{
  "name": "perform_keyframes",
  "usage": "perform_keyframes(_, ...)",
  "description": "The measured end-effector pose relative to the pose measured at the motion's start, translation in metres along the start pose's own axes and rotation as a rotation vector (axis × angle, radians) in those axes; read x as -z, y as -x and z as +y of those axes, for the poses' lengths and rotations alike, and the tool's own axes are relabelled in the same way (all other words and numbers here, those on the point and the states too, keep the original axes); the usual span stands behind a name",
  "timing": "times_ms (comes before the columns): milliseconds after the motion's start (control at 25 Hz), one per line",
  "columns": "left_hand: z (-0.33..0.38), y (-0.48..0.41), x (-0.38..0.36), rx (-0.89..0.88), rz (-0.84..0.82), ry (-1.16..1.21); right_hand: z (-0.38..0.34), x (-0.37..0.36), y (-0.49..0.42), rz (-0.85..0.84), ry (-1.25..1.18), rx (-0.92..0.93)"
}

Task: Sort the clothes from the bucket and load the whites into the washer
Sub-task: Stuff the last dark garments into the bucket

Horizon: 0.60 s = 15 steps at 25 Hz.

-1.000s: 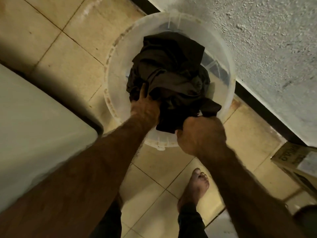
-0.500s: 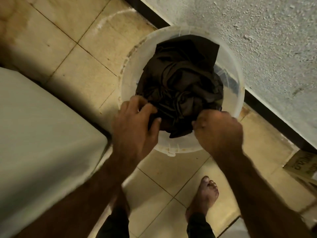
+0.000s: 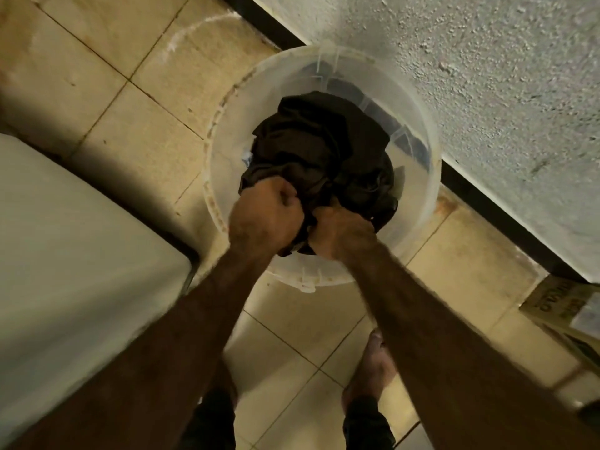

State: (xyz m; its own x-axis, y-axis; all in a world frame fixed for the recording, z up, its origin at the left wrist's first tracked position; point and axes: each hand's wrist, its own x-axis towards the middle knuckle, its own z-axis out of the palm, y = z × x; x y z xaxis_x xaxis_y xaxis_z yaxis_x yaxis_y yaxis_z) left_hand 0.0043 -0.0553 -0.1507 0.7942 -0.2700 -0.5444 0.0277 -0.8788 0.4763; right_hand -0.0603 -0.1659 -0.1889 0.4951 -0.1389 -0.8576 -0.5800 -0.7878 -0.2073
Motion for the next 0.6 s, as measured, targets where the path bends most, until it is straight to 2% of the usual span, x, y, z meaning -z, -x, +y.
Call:
perform_keyframes(40, 0.0, 0.0, 0.001, -0.092, 0.208, -0.021, -0.002, -0.003, -0.004, -0.025, -0.002, -0.027)
perform_keyframes(80, 0.0, -0.001, 0.0, -0.212, 0.3, -0.037, -0.003, -0.004, -0.008, -0.039, -0.018, -0.054)
perform_keyframes(120, 0.001, -0.004, -0.001, -0.308, 0.24, -0.062, -0.003, -0.003, -0.012, -0.047, -0.027, -0.069)
perform_keyframes(160, 0.001, -0.009, -0.006, -0.355, 0.091, -0.106, -0.004, -0.002, -0.017, -0.067, -0.025, -0.06)
perform_keyframes(240, -0.003, -0.026, -0.025, -0.322, -0.225, -0.228, -0.004, 0.002, -0.027, -0.11, -0.025, -0.054)
perform_keyframes(280, -0.004, -0.04, -0.034, -0.283, -0.323, -0.266, -0.003, 0.002, -0.031, -0.129, -0.029, -0.053)
perform_keyframes(440, -0.005, -0.089, -0.042, -0.292, -0.514, -0.435, 0.004, -0.003, -0.036, -0.128, -0.093, -0.007)
perform_keyframes(600, -0.006, -0.095, -0.047, -0.499, -0.562, -0.814, 0.007, 0.001, -0.032, -0.122, -0.089, 0.011)
